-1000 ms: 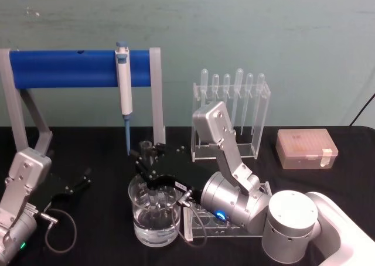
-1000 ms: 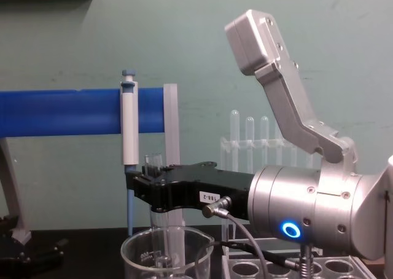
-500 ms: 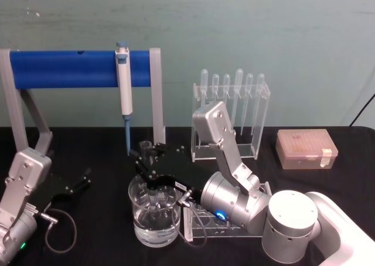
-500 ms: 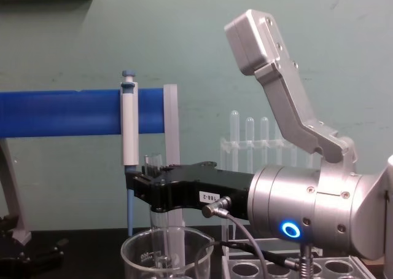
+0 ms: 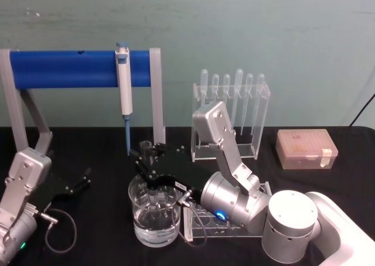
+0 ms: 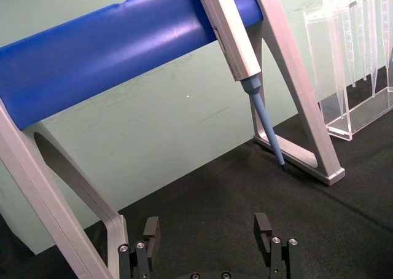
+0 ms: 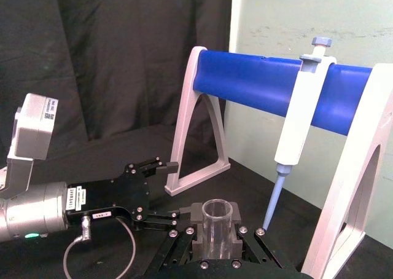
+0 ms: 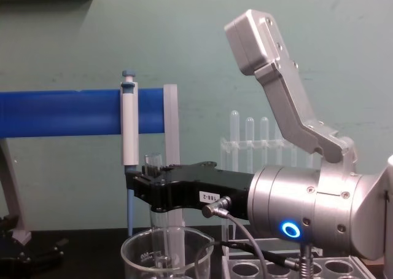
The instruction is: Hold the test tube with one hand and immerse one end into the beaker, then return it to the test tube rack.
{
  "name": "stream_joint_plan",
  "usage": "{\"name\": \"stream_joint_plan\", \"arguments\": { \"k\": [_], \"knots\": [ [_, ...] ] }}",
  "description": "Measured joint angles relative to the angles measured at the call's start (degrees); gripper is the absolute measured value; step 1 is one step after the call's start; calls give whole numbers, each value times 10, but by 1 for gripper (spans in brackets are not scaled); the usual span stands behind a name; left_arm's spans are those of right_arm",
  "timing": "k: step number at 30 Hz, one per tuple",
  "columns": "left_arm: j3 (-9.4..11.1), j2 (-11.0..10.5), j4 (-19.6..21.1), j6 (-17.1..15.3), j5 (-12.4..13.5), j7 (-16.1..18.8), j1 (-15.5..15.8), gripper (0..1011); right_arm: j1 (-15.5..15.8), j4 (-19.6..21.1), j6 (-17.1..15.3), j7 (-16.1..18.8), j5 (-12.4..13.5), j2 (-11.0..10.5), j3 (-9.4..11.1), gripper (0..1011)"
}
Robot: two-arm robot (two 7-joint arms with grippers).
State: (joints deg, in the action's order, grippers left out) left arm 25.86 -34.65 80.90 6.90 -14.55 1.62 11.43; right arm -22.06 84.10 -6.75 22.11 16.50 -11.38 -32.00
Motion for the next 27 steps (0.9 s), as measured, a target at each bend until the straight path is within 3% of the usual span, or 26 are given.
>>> {"name": "stream_joint_plan", "arguments": {
  "k": [27],
  "knots": [
    [0,0,0,0,0,0,0,1000,0,0,0,0,0,0,0,223]
  ]
}}
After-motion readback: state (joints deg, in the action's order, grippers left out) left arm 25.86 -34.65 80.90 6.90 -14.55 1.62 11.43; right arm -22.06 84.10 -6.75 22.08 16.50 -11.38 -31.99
